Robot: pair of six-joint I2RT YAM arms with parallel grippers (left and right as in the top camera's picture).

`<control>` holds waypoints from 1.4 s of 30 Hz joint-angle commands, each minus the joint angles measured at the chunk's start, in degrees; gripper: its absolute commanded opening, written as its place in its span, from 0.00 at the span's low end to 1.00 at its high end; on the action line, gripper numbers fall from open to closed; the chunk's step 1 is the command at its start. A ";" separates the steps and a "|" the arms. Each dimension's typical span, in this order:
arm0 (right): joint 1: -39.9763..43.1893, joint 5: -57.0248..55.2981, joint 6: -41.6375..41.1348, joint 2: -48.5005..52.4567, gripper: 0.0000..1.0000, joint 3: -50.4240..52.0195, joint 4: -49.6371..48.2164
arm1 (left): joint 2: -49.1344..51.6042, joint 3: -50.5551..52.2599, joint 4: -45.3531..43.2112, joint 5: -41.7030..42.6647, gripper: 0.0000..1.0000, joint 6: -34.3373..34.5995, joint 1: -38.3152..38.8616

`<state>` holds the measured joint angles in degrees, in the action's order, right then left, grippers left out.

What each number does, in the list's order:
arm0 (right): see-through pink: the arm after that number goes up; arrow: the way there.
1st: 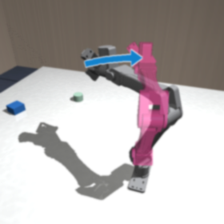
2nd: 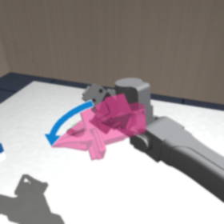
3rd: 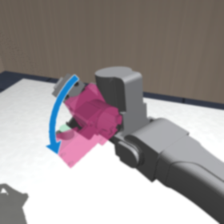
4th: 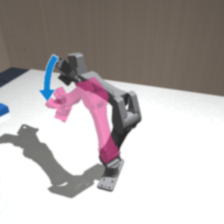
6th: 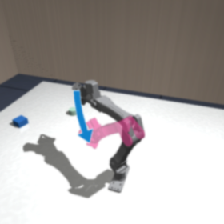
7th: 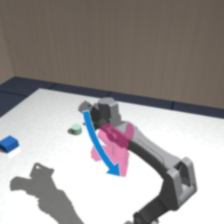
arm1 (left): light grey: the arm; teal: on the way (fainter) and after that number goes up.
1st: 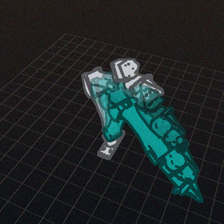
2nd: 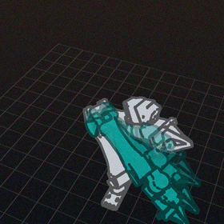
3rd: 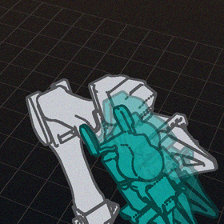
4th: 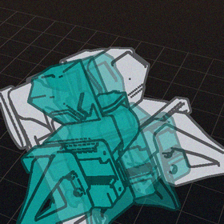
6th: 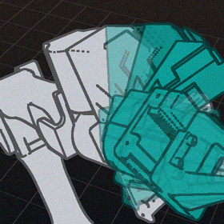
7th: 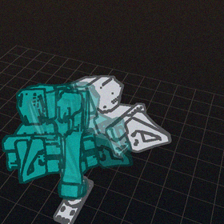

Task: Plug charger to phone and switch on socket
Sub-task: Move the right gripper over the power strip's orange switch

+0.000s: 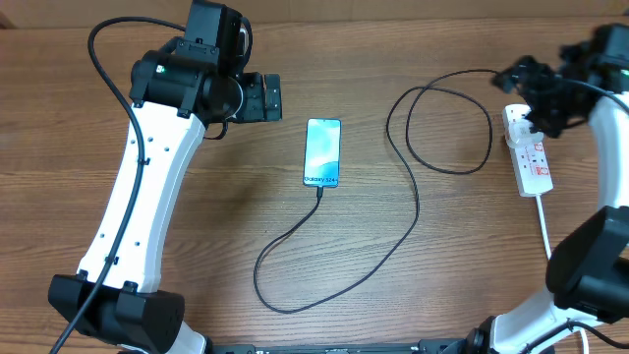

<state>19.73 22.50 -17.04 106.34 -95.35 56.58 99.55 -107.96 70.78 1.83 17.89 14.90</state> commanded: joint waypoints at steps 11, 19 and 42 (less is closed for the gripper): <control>7.19 -8.98 5.42 -1.05 1.00 3.15 -6.49 | 0.22 -0.17 0.13 -0.76 1.00 0.09 0.13; 7.08 -12.63 5.70 0.31 1.00 10.80 -13.84 | 0.22 -0.17 0.13 -0.76 1.00 0.11 0.13; 6.91 -7.21 7.54 0.42 1.00 27.47 -36.33 | 0.22 -0.17 0.13 -0.76 1.00 0.11 0.13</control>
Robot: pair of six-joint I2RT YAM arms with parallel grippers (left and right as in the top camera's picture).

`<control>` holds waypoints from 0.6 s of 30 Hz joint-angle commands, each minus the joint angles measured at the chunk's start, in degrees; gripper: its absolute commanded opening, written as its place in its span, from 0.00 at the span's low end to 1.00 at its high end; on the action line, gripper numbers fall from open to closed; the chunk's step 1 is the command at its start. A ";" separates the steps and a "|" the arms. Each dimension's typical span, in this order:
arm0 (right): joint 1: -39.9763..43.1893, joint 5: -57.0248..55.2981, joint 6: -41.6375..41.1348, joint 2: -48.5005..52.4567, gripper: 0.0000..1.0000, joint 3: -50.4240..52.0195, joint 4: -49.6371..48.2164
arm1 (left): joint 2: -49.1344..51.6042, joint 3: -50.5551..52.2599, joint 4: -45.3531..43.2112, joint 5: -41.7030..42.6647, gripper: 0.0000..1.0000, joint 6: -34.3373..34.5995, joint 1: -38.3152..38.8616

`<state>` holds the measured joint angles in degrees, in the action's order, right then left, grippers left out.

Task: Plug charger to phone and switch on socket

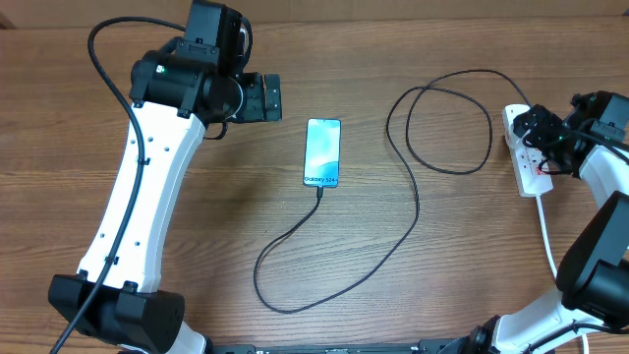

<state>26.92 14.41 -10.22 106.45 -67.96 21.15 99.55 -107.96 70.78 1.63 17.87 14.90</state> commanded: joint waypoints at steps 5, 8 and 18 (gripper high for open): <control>-0.28 0.87 0.72 0.94 1.00 0.09 -2.73 | 0.22 -0.17 0.13 -0.57 1.00 0.13 0.13; -0.26 0.87 0.70 2.36 1.00 0.09 -3.91 | 0.22 -0.17 0.13 -0.57 1.00 0.13 0.13; -0.28 2.45 0.72 4.37 1.00 0.09 -4.37 | 0.22 -0.17 0.13 -0.57 1.00 0.13 0.13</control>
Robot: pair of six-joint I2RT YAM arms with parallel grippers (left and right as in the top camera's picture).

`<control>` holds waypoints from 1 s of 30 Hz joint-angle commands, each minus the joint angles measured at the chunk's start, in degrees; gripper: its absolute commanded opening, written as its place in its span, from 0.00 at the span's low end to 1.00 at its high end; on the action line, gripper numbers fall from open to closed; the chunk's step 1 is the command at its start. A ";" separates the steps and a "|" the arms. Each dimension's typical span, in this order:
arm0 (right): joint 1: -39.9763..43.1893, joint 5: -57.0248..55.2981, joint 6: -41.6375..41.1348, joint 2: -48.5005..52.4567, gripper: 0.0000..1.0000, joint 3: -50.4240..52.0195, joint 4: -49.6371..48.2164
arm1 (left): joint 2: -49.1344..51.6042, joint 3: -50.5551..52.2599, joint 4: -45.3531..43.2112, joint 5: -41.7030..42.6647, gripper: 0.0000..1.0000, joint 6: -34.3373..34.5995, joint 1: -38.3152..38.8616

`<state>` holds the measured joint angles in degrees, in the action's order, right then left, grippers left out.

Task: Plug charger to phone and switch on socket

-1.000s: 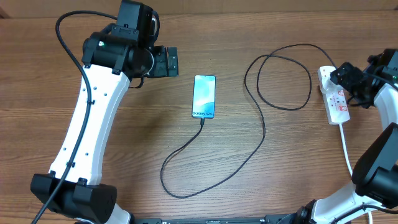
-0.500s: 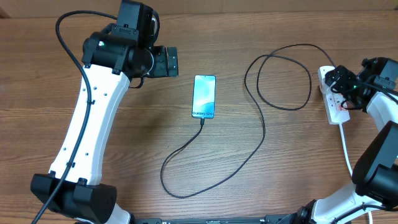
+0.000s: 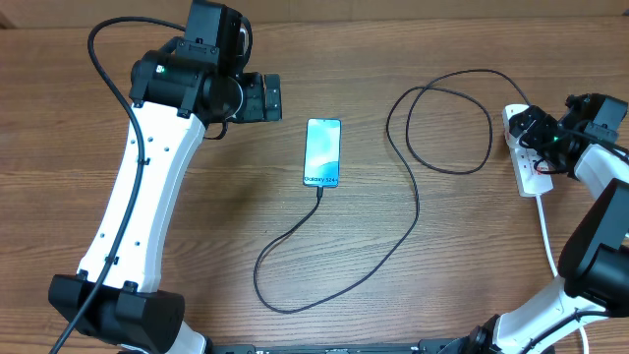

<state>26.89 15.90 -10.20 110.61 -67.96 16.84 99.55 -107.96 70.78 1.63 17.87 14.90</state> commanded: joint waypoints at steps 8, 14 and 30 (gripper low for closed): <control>-0.26 3.28 1.77 0.22 1.00 0.09 -0.50 | 0.22 -0.17 0.13 -0.57 1.00 0.13 0.13; -0.26 3.32 1.75 0.31 1.00 0.09 -0.72 | 0.22 -0.17 0.13 -0.57 1.00 0.13 0.13; -0.26 7.78 1.05 2.05 1.00 0.09 3.74 | 0.22 -0.17 0.13 -0.57 1.00 0.11 0.13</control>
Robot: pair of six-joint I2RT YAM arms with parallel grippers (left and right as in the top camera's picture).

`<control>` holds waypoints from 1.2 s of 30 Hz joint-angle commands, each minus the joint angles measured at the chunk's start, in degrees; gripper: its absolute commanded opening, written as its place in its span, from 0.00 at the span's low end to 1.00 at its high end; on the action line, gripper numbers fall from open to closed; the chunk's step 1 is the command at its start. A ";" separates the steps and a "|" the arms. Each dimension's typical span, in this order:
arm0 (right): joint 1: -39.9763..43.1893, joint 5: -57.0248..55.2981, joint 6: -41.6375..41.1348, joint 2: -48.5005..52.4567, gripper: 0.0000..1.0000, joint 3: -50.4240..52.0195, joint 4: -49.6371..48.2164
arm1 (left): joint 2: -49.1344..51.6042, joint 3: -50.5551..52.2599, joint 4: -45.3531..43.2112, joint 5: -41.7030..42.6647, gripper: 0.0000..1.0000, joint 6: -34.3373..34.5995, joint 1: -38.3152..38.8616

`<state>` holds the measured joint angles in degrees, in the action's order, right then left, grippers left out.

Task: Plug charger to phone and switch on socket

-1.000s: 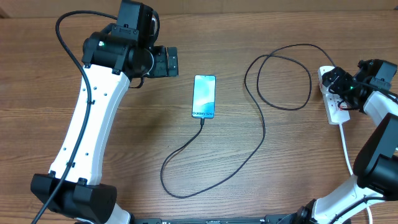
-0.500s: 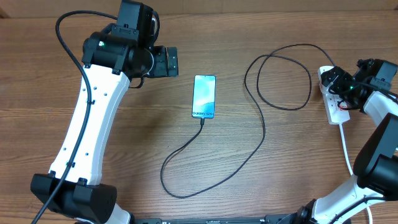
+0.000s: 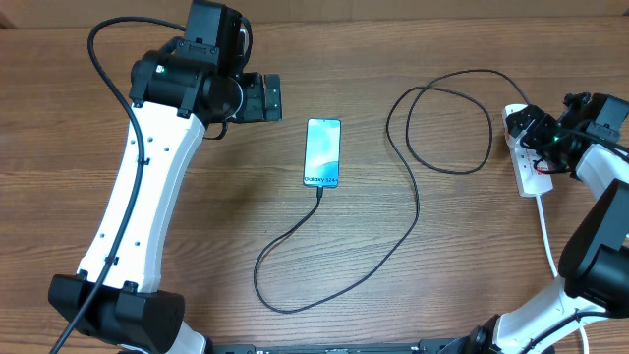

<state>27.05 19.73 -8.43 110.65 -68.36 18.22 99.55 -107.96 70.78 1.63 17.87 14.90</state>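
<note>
A phone point(image 3: 322, 151) with a lit blue screen lies flat mid-table. The black charger cable point(image 3: 339, 275) is plugged into its lower end and loops right up to the white socket strip point(image 3: 532, 169) at the right edge. My right gripper point(image 3: 532, 133) sits low on the strip's upper end, its fingers down over the switch area; their spread is hidden. My left gripper point(image 3: 278, 97) hovers up-left of the phone, holding nothing; its jaw state is unclear from above.
The strip's own white lead point(image 3: 543, 224) runs down the right side of the wooden table point(image 3: 197, 295). The cable's loop point(image 3: 442, 123) lies between phone and strip. The left arm spans the table's left half.
The right gripper has shifted very slightly on the strip's upper end. Phone, cable and left arm are unchanged.
The phone had the cable in it from the first moment. The right gripper was raised above the strip's top end, then stood low over the strip, and has stayed pressed there with only small shifts. The left arm never moved.
</note>
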 commanded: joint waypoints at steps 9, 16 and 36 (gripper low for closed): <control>-0.42 5.18 -0.74 2.01 1.00 0.48 4.17 | 0.22 -0.17 0.13 -0.57 1.00 0.13 0.13; -0.42 6.12 -0.70 2.01 1.00 0.48 4.02 | 0.22 -0.17 0.13 -0.57 1.00 0.13 0.13; -0.42 10.60 -0.72 4.79 1.00 0.48 5.31 | 0.22 -0.17 0.13 -0.57 1.00 0.13 0.13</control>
<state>28.14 24.47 -7.35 112.03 -70.17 20.21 99.55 -107.96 70.78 1.63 17.87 14.90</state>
